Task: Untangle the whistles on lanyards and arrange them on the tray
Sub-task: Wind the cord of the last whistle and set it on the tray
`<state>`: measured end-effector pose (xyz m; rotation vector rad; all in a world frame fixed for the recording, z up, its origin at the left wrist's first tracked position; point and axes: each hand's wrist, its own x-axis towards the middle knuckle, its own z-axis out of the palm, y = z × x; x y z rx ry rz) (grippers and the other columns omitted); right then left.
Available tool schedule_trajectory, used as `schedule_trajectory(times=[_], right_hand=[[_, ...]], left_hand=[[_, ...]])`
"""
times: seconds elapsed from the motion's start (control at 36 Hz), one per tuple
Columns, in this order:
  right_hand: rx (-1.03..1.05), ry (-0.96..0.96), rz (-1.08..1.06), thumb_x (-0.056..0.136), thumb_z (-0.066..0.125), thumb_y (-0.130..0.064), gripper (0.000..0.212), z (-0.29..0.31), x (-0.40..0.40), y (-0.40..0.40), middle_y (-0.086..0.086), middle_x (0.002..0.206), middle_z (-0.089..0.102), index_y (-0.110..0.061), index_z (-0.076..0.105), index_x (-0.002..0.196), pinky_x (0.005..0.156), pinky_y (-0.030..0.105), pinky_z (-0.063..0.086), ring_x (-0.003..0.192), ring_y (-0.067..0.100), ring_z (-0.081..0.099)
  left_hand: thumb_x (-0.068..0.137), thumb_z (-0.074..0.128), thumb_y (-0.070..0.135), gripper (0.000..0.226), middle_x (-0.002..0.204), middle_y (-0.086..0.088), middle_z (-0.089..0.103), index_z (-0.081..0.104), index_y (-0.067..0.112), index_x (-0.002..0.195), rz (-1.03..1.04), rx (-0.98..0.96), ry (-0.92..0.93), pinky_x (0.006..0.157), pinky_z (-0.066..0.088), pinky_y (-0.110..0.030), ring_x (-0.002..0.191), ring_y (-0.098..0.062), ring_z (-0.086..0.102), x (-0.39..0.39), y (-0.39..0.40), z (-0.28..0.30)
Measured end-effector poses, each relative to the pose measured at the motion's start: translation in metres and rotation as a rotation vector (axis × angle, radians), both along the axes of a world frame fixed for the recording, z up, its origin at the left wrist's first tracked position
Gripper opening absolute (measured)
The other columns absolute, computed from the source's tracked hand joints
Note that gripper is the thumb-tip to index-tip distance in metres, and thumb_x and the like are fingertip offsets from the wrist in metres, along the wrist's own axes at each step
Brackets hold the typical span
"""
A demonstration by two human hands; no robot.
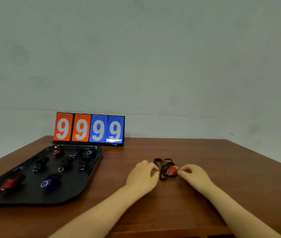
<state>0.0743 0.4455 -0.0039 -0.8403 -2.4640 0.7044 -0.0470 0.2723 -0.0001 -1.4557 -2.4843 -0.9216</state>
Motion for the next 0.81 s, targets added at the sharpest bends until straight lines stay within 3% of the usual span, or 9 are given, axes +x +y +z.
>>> schedule_trajectory(times=[0.08,0.22,0.36,0.47,0.53,0.58,0.64,0.69,0.81], right_hand=[[0.103,-0.065,0.086,0.085,0.066,-0.041,0.022,-0.001,0.002,0.003,-0.009,0.102,0.053,-0.032,0.069,0.105,0.084,0.021,0.044,0.092,0.007,0.055],[0.105,-0.031,0.099,0.085,0.064,-0.040,0.024,-0.004,0.000,0.004,-0.008,0.096,0.050,-0.034,0.068,0.108,0.085,0.026,0.047,0.090,0.009,0.055],[0.073,0.029,0.090,0.086,0.063,-0.039,0.019,-0.005,0.000,0.007,-0.012,0.090,0.051,-0.030,0.070,0.101,0.083,0.025,0.047,0.088,0.008,0.056],[0.059,0.037,0.089,0.087,0.062,-0.035,0.016,-0.003,-0.001,0.007,-0.014,0.083,0.052,-0.026,0.072,0.096,0.078,0.023,0.046,0.081,0.003,0.054],[0.044,0.045,0.075,0.088,0.061,-0.032,0.010,-0.003,-0.001,0.007,-0.013,0.083,0.054,-0.027,0.069,0.091,0.077,0.022,0.046,0.080,0.003,0.053],[0.013,0.065,0.057,0.089,0.060,-0.031,0.008,-0.005,-0.001,0.008,-0.012,0.090,0.058,-0.029,0.067,0.087,0.076,0.020,0.045,0.084,0.003,0.054],[-0.031,0.097,0.039,0.090,0.058,-0.032,0.011,-0.007,-0.002,0.010,-0.010,0.093,0.063,-0.027,0.067,0.085,0.070,0.017,0.044,0.084,0.003,0.057],[-0.060,0.130,0.020,0.092,0.055,-0.032,0.016,-0.007,-0.003,0.012,-0.011,0.088,0.065,-0.025,0.068,0.084,0.064,0.015,0.041,0.081,0.003,0.058],[-0.083,0.178,0.007,0.095,0.053,-0.034,0.030,-0.009,-0.003,0.015,-0.007,0.070,0.060,-0.015,0.068,0.077,0.059,0.019,0.040,0.066,0.007,0.055]], left_hand=[[0.095,0.047,0.039,0.030,0.121,0.003,0.053,0.063,0.029,0.119,-0.022,-0.018,0.003,0.095,0.043,-0.030,0.118,-0.014,0.046,0.006,0.037,-0.002],[0.092,0.050,0.042,0.035,0.119,0.001,0.055,0.060,0.030,0.123,0.016,-0.077,-0.053,0.092,0.047,-0.035,0.112,-0.018,0.052,0.000,0.073,-0.006],[0.089,0.056,0.047,0.019,0.095,0.009,0.063,0.065,0.031,0.096,0.065,-0.064,-0.106,0.078,0.051,-0.031,0.091,-0.011,0.060,-0.010,0.084,-0.004],[0.091,0.050,0.054,0.032,0.088,0.009,0.059,0.063,0.026,0.083,0.130,-0.034,-0.030,0.076,0.051,-0.032,0.082,-0.011,0.058,-0.010,0.088,0.000],[0.091,0.049,0.054,0.028,0.091,0.009,0.054,0.055,0.027,0.085,0.161,0.007,0.018,0.078,0.051,-0.034,0.083,-0.011,0.055,-0.011,0.092,0.002],[0.090,0.050,0.055,0.029,0.103,0.008,0.055,0.055,0.028,0.101,0.132,-0.027,-0.011,0.081,0.051,-0.034,0.092,-0.013,0.055,-0.015,0.096,0.003],[0.086,0.052,0.060,0.048,0.122,0.005,0.055,0.053,0.031,0.124,0.080,-0.129,-0.072,0.089,0.050,-0.034,0.109,-0.016,0.055,-0.021,0.100,0.002],[0.081,0.055,0.063,0.057,0.129,0.006,0.055,0.052,0.034,0.130,0.049,-0.198,-0.091,0.092,0.049,-0.035,0.114,-0.016,0.055,-0.025,0.103,0.001],[0.081,0.061,0.041,0.039,0.096,0.009,0.061,0.056,0.029,0.117,0.024,-0.121,-0.218,0.070,0.050,-0.028,0.087,-0.013,0.060,-0.025,0.100,0.002]])
